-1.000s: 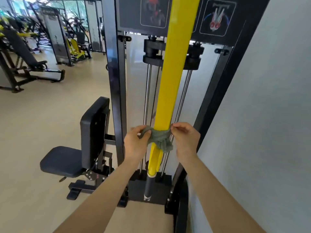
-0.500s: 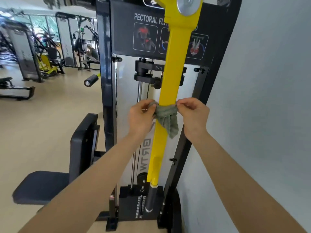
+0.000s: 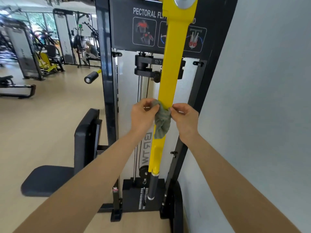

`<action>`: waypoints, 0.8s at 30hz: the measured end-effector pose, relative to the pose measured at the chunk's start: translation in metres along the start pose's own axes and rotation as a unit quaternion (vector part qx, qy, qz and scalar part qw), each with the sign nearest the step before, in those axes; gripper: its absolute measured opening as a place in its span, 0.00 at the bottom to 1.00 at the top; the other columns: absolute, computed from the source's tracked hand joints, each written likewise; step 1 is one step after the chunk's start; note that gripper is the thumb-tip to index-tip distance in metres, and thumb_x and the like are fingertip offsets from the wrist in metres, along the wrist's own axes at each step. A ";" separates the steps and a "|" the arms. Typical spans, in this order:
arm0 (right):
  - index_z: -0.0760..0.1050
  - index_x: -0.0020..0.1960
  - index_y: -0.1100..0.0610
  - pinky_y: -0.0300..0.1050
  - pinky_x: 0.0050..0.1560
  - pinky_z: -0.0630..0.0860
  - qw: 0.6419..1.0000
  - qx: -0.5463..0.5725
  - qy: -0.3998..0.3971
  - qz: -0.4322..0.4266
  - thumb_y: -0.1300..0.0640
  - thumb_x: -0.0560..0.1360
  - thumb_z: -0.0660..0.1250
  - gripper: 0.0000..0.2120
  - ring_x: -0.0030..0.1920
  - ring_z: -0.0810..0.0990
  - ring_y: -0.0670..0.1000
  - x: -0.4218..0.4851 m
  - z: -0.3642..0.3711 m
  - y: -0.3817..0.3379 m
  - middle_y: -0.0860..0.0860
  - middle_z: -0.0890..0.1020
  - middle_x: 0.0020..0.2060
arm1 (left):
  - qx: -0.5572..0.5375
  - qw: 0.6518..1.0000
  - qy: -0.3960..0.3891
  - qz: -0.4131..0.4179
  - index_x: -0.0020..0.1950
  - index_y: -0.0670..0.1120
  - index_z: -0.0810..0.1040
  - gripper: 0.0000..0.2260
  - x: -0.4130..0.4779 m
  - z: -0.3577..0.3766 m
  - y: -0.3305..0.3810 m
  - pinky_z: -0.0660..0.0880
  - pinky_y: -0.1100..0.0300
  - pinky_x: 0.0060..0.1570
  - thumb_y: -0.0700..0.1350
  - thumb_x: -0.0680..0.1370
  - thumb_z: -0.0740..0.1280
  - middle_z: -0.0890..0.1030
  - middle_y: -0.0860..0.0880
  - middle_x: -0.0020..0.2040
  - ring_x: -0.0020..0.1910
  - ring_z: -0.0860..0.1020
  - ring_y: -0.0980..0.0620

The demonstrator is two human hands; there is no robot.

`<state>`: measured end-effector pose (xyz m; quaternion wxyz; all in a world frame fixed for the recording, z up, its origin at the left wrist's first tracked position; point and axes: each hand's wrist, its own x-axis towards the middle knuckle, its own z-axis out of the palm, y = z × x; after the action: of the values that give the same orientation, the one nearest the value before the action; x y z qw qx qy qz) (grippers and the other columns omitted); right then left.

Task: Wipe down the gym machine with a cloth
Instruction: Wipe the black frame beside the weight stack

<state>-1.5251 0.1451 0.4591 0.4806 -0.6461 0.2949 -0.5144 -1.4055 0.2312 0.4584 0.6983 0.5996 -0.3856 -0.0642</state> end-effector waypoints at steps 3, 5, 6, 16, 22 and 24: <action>0.82 0.51 0.54 0.52 0.57 0.82 0.998 -0.015 -0.015 0.065 0.65 0.74 0.74 0.09 0.49 0.83 0.47 -0.025 -0.002 0.041 0.48 0.84 0.46 | 0.042 0.998 -0.011 -0.051 0.52 0.46 0.83 0.05 -0.026 0.000 -0.034 0.81 0.50 0.55 0.40 0.77 0.73 0.84 0.49 0.48 0.50 0.81 0.51; 0.83 0.51 0.55 0.54 0.57 0.82 0.994 -0.027 -0.031 0.102 0.65 0.75 0.74 0.08 0.50 0.83 0.49 -0.041 -0.005 0.068 0.48 0.84 0.46 | 0.077 0.993 -0.017 -0.092 0.54 0.45 0.83 0.06 -0.044 -0.001 -0.055 0.80 0.51 0.56 0.41 0.77 0.72 0.83 0.49 0.49 0.52 0.81 0.50; 0.83 0.52 0.56 0.55 0.57 0.82 0.992 -0.027 -0.041 0.120 0.65 0.75 0.74 0.08 0.51 0.83 0.50 -0.048 -0.006 0.080 0.48 0.84 0.47 | 0.092 0.989 -0.023 -0.110 0.54 0.45 0.82 0.06 -0.053 -0.001 -0.065 0.80 0.52 0.56 0.41 0.78 0.72 0.83 0.49 0.50 0.53 0.81 0.50; 0.82 0.56 0.54 0.30 0.52 0.77 0.985 -0.109 -0.131 0.004 0.60 0.76 0.73 0.10 0.51 0.81 0.40 -0.132 -0.023 0.130 0.46 0.81 0.50 | 0.135 0.961 -0.066 -0.231 0.49 0.46 0.84 0.05 -0.142 -0.031 -0.126 0.81 0.55 0.50 0.37 0.77 0.72 0.86 0.50 0.43 0.44 0.84 0.52; 0.82 0.54 0.51 0.45 0.48 0.81 0.949 -0.144 -0.282 -0.004 0.54 0.77 0.72 0.06 0.49 0.81 0.45 -0.203 -0.027 0.169 0.45 0.81 0.48 | 0.138 0.934 -0.018 -0.329 0.48 0.46 0.84 0.07 -0.224 -0.086 -0.136 0.80 0.60 0.41 0.34 0.77 0.72 0.85 0.51 0.39 0.38 0.83 0.54; 0.82 0.55 0.52 0.43 0.47 0.81 0.935 -0.142 -0.325 0.028 0.49 0.77 0.70 0.09 0.47 0.82 0.44 -0.220 -0.022 0.171 0.43 0.82 0.46 | 0.121 0.921 0.050 -0.366 0.51 0.45 0.83 0.08 -0.245 -0.104 -0.129 0.78 0.65 0.38 0.33 0.77 0.71 0.86 0.51 0.39 0.37 0.83 0.55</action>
<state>-1.5920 0.2684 0.2177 0.4680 -0.8308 0.2108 -0.2153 -1.4633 0.4137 0.2324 0.5665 0.7816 -0.1081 -0.2379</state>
